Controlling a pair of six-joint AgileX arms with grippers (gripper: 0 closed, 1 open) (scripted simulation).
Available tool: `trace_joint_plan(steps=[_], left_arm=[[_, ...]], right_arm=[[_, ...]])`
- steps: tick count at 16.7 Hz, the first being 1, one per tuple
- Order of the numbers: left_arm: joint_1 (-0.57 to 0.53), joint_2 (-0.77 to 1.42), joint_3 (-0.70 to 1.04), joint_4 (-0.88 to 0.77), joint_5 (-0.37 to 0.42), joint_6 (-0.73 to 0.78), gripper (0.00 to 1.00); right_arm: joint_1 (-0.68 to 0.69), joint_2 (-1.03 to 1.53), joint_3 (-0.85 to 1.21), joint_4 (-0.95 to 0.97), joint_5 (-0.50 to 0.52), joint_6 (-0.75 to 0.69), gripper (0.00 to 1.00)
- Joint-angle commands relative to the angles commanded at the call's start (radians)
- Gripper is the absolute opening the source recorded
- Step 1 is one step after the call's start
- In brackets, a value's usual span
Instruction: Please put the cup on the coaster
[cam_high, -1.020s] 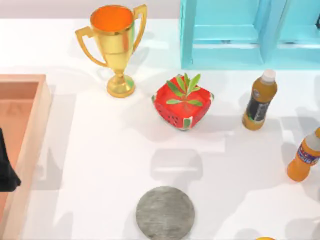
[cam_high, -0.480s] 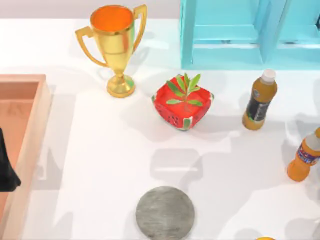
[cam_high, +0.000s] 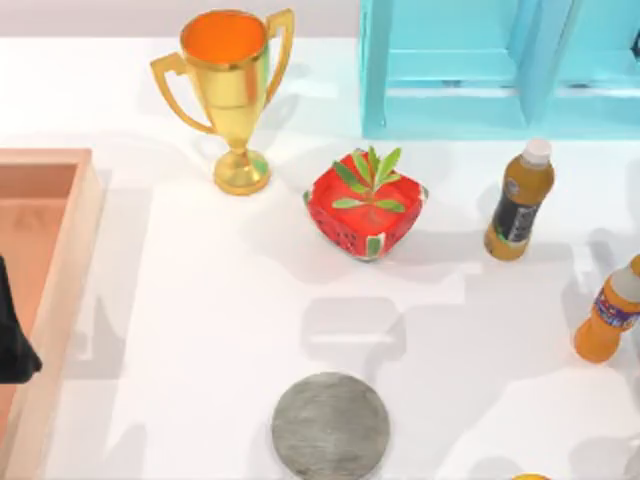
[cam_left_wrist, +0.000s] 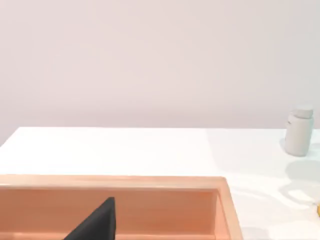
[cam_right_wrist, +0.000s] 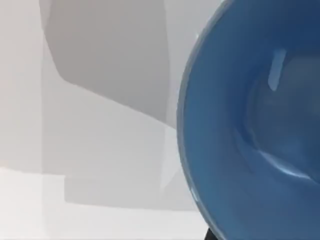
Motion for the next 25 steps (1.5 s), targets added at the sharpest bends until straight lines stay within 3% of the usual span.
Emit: trace_joint_plan(steps=[2,3,15,20,25], left_arm=[[0.000,0.000,0.000,0.000,0.000,0.000,1.00],[0.000,0.000,0.000,0.000,0.000,0.000,1.00],[0.000,0.000,0.000,0.000,0.000,0.000,1.00],[0.000,0.000,0.000,0.000,0.000,0.000,1.00],[0.000,0.000,0.000,0.000,0.000,0.000,1.00]], right_arm=[[0.000,0.000,0.000,0.000,0.000,0.000,0.02],[0.000,0.000,0.000,0.000,0.000,0.000,0.00],[-0.001,-0.028,0.024,0.011,0.029,0.056,0.00],[0.094,-0.137,0.101,0.051,0.139,0.355,0.00],[0.322,-0.248,0.157,0.096,0.261,0.838,0.00]])
